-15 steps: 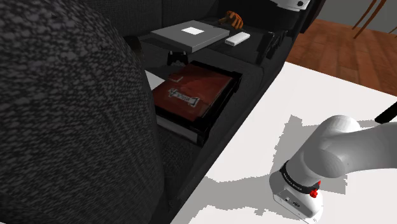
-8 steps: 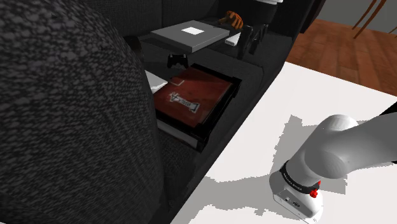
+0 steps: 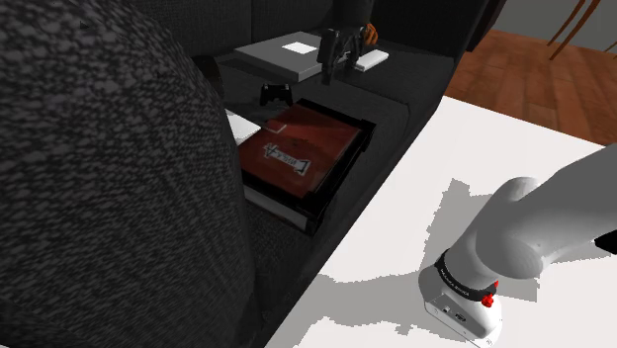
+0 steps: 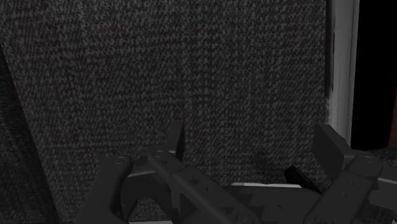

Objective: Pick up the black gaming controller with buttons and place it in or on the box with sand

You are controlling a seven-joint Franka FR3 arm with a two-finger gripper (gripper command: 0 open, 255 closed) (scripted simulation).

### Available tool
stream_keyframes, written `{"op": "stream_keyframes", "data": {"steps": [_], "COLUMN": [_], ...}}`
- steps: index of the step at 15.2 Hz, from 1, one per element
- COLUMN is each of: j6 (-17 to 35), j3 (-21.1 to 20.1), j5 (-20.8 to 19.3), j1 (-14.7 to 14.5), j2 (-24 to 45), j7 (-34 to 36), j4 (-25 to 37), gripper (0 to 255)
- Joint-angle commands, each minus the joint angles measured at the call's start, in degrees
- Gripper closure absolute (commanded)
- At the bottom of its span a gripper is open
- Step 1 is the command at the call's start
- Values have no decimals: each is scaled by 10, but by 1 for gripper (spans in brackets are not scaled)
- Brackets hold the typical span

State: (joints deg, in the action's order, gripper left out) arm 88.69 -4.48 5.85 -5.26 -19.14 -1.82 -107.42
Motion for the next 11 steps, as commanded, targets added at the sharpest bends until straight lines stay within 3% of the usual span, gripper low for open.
{"op": "stream_keyframes", "data": {"steps": [1, 11], "j6": [-5, -76], "j3": [-12, -63], "j5": [2, -16], "j1": [-7, -51], "j2": [45, 282], "j7": [11, 69], "j4": [46, 337], "gripper": [0, 0]}}
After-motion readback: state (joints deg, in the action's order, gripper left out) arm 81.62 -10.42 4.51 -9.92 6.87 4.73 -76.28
